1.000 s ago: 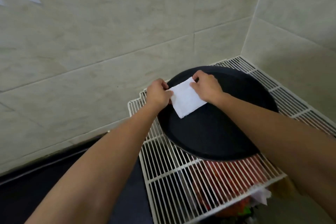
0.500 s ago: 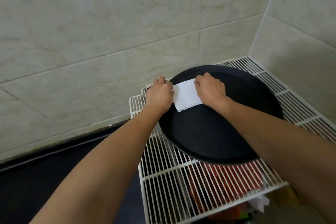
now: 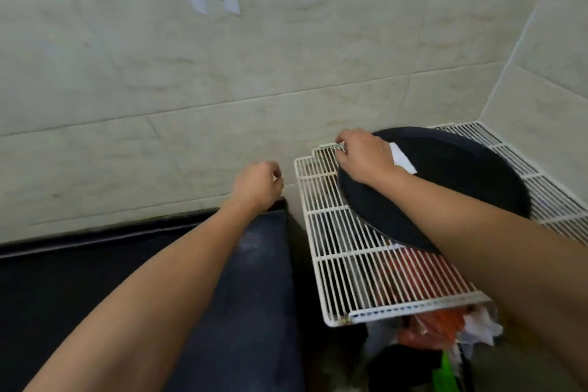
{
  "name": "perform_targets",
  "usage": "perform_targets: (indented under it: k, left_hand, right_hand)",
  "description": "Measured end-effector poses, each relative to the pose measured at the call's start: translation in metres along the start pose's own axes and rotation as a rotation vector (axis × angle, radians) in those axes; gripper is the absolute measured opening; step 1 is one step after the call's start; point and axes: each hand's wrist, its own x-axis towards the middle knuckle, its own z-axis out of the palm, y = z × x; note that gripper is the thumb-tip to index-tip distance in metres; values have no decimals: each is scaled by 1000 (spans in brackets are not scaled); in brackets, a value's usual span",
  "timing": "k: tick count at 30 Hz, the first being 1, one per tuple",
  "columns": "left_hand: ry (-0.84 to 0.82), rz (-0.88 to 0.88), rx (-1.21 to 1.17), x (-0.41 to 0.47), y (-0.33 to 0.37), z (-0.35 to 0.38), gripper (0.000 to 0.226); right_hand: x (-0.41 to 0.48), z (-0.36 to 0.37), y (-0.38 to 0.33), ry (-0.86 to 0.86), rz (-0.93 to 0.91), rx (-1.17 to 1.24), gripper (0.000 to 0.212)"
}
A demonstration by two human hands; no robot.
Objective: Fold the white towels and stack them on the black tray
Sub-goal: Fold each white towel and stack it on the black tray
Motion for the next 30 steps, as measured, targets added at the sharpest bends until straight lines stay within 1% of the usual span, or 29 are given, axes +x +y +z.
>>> perform_targets:
  k: [3,7,9,12,17,20,24,30]
  left_hand:
    - [21,-91,74,-64,-65,-26,19]
    - [2,-200,140,-164,-146,-52,17]
    - [-31,-273,159,-219,-188,-63,16]
    - [-67,-382,184,-300,-246,-74,15]
    - [-88,-596,200,-420,-328,-103,18]
    - [-49,-725,171,-474,-372,-117,18]
    - [-33,-838,158,-525,-418,-121,19]
    - [-42,-991,136,-567,-502,-138,19]
  right_hand:
    - [-24,18,-76,-46,-126,22,33]
    - [-74,58,-174,-151,-261,74,32]
    - [-106,79,-225,-215,-328,52,31]
    - [-150,107,-296,-283,-451,-5,36]
    - [-210,140,-416,-353,-646,-18,36]
    - [-232,155,-485,-378,-773,-25,34]
    - [-250,185,-558,-432,-885,-38,35]
    - [-253,254,-669,-520,-1008,-4,35]
